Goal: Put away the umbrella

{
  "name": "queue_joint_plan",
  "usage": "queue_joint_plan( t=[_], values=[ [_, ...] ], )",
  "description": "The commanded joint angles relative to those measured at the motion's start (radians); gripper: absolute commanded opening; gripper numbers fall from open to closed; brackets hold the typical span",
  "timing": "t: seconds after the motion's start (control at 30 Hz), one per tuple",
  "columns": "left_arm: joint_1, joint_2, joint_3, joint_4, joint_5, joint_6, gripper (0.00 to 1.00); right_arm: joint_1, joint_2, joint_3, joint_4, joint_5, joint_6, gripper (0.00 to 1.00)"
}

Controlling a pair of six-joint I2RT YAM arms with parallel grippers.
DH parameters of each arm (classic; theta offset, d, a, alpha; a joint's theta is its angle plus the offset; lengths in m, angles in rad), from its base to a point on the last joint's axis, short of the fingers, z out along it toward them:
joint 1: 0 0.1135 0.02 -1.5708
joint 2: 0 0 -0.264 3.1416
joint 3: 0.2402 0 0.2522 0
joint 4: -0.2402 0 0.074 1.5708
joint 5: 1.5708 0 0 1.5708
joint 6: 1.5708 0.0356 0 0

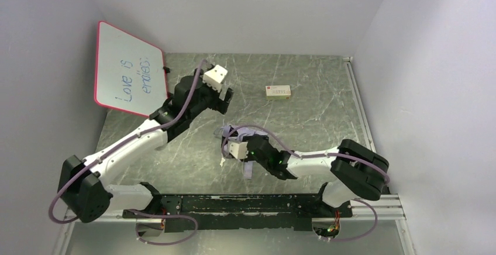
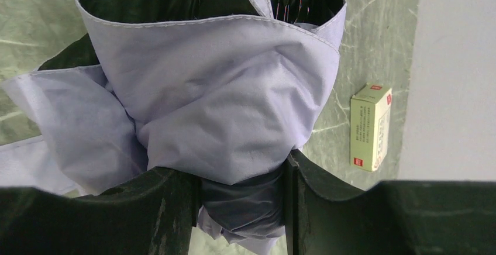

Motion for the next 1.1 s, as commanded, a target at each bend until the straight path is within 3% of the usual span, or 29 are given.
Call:
queue_joint_plan(
  t=[0.0, 0.23, 0.5, 0.77, 1.07],
  values=[
    [0.008, 0.079, 0.093, -0.135, 0.214, 0.18, 0.97, 0.076, 0.08, -0.098, -0.162, 0.106, 0.058, 0.24],
    [0.007, 0.172, 0.135, -0.268, 0.476, 0.397, 0.97, 0.17, 0.128, -0.125, -0.129, 0.215, 0.102, 0.25],
    [0.009, 0.394, 0.288, -0.512, 0.642, 0.567, 0.97, 0.242, 0.216, -0.128, -0.072, 0.315, 0.087, 0.25],
    [0.015, 0.597, 0.414, -0.639, 0.866, 0.614, 0.95, 0.262, 0.202, -0.14, -0.085, 0.311, 0.119, 0.25],
    [0.015, 0.678, 0.414, -0.706, 0.915, 0.645, 0.96, 0.269, 0.207, -0.135, -0.1, 0.304, 0.132, 0.24]
  ],
)
